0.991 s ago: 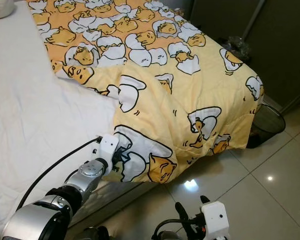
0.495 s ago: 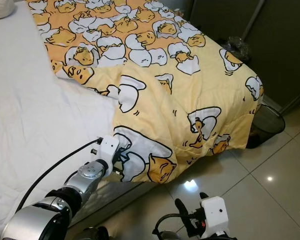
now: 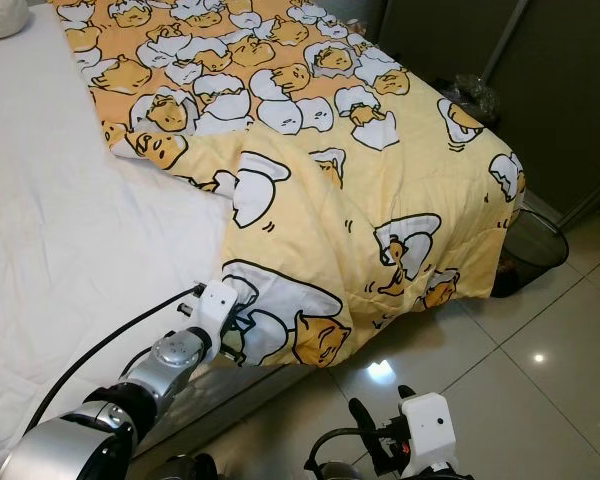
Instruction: Clean up the room
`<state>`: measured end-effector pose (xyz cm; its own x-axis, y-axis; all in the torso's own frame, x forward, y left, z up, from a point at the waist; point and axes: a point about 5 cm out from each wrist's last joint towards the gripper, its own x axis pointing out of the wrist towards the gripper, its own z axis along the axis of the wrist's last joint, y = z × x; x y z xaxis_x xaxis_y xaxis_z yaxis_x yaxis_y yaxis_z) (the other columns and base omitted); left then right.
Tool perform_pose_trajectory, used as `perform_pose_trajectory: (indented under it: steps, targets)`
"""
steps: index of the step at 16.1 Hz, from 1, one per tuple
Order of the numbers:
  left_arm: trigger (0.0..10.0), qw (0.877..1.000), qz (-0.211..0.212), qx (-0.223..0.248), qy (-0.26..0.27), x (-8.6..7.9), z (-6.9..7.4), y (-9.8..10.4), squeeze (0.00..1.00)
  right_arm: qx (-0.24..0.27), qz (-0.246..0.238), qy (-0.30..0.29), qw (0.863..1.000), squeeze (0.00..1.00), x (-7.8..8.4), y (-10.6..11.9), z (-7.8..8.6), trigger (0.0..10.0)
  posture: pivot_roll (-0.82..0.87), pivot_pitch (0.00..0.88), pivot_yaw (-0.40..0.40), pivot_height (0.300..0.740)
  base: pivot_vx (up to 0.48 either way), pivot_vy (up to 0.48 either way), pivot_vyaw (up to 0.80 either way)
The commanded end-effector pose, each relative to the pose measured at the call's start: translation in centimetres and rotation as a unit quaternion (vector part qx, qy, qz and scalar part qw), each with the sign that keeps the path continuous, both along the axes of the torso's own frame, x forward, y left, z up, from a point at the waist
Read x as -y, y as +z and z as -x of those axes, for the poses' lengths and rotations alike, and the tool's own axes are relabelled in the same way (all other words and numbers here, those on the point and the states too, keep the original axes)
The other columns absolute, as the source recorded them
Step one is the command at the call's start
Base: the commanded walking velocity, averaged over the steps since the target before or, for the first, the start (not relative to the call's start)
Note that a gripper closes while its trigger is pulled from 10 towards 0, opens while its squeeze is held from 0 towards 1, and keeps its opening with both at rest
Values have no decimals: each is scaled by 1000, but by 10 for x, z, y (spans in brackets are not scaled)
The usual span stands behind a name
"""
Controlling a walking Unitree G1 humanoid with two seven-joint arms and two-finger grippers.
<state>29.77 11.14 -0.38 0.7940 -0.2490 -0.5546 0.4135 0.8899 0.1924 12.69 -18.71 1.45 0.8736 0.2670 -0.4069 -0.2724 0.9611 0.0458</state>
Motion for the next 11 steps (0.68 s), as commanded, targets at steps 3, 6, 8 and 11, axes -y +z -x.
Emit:
perform_pose_trajectory:
  steps: [3, 6, 8, 11]
  targets:
    - [10000, 999, 20, 12, -30, 3, 3, 0, 0, -18, 2, 1, 1000, 0, 1, -5, 5, 10000, -211, 96, -23, 740, 0, 0, 0]
    - [10000, 986, -8, 22, -165, 12, 11, -1, 0, -23, 3, 7, 1000, 0, 1, -6, 7, 10000, -205, 97, -22, 740, 0, 0, 0]
    - [10000, 977, -3, -1, -215, 15, 19, -5, 0, -29, -2, 21, 999, 0, 0, -6, 8, 10000, -204, 97, -20, 740, 0, 0, 0]
    - [10000, 969, -2, -13, -246, 19, 28, -11, 0, -64, -29, 74, 995, 0, -7, -9, 17, 10000, -207, 97, -18, 740, 0, 0, 0]
